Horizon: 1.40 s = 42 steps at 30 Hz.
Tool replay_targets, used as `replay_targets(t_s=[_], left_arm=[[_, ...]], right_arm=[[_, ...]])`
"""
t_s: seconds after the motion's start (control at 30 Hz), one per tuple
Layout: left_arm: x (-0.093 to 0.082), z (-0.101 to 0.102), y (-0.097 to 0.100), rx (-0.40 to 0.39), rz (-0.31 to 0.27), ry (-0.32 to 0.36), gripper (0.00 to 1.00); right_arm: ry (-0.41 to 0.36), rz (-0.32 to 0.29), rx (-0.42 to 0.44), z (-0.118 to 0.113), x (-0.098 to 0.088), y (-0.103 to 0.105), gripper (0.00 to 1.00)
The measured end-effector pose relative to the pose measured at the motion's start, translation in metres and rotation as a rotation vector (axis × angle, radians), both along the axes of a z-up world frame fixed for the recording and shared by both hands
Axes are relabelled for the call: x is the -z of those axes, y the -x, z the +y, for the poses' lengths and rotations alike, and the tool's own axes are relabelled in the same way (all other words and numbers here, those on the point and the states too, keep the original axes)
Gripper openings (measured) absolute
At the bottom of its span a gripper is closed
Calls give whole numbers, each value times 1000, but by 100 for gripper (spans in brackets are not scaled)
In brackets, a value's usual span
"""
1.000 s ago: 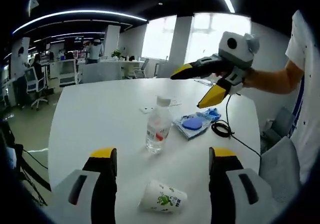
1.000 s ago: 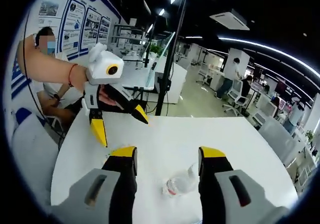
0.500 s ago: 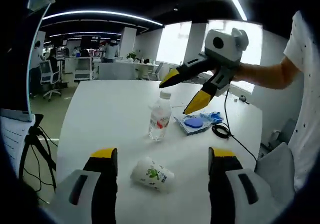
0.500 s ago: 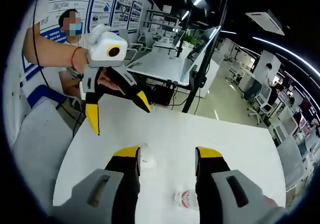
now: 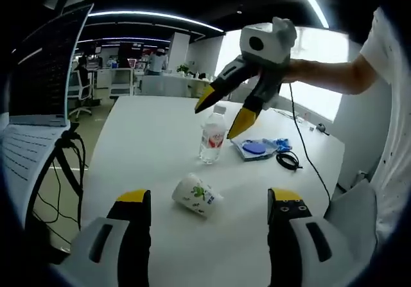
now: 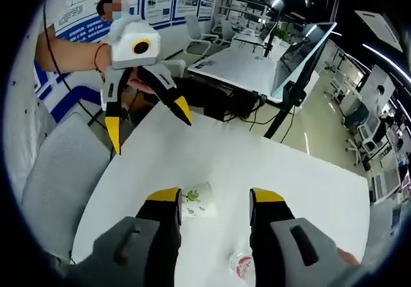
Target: Arrange the tabletop items into an orderly group along one side of the table until the central work area is clear of visible clutter.
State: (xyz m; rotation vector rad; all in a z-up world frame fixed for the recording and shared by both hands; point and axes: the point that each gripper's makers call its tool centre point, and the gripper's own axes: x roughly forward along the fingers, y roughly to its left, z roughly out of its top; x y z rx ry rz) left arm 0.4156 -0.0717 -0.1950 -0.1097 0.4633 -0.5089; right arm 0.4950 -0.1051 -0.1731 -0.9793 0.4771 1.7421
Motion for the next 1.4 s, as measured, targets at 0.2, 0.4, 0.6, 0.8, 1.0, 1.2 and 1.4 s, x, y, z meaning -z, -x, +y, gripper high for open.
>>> replay_targets(t_s=[0.2,0.4,0.6,0.8,1.0,1.2,1.4], left_arm=[[5,-5,12,-5,2,10,75],[8,-7,23,-19,-4,35,75],[9,-6,33,-32,-10,59,75],[11,-3,39,-44,-11,72,75],[13,-4,44,-55,-15,86,75],[14,-5,47,-74,-22,107,74],[16,-7,49,-85,-22,120,74]], right_arm=[[82,64,-34,8,10,5,37],[199,71,-87,11,31,3,34],[316,102,-130,16,50,6,29],[421,100,-201,21,67,13,28],[538,184,-202,20,81,13,24],[652,215,-222,16,94,5,21],[730,286,-223,12,103,7,22]])
